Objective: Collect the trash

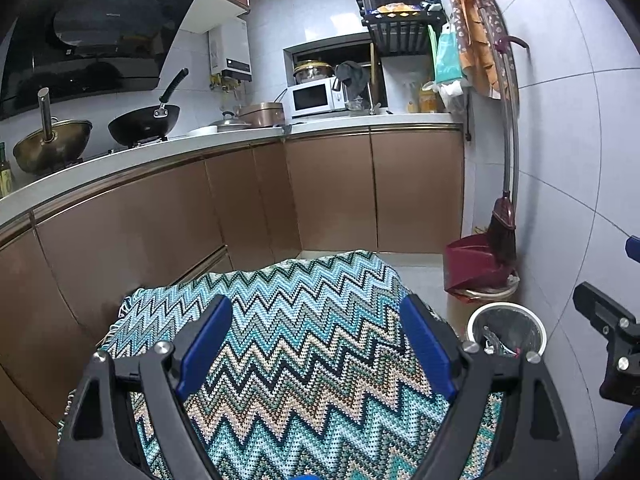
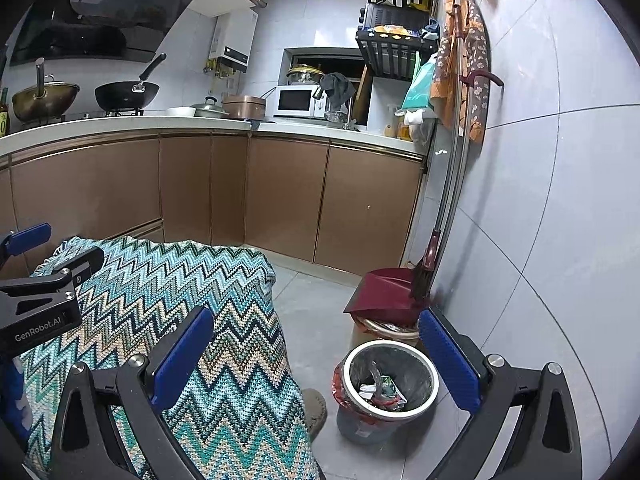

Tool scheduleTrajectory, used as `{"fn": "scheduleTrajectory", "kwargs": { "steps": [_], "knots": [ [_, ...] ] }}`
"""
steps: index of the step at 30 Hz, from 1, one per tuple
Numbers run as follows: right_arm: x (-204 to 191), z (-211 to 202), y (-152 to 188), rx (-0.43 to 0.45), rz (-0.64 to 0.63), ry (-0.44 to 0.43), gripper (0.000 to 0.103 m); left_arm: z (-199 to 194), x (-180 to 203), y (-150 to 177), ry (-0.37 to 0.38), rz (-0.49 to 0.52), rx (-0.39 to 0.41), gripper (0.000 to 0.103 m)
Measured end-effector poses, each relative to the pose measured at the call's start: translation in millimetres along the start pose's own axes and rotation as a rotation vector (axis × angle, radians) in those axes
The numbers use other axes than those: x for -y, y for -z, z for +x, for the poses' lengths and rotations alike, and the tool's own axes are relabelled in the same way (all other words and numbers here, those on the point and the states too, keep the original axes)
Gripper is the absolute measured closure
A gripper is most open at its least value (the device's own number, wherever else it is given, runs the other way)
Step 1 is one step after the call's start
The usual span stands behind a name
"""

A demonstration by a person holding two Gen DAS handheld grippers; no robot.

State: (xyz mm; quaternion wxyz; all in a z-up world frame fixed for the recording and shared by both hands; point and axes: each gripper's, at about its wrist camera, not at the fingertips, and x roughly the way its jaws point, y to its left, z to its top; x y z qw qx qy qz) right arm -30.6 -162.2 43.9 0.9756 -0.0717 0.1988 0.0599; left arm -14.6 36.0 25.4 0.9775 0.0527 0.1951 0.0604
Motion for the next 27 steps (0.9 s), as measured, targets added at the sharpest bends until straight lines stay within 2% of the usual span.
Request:
{"fn": "scheduleTrajectory", "kwargs": {
  "steps": [13, 27],
  "knots": [
    [5.0, 7.7, 4.5, -0.018, 0.0, -0.009, 0.0, -1.2, 4.7, 2.0, 0.005, 0.031, 0.019, 0.018],
    [7.6, 2.2, 2.3, -0.005, -0.001, -0.008, 0.0, -6.3, 2.1, -1.2, 0.002, 0.016, 0.019, 0.018]
  ]
}}
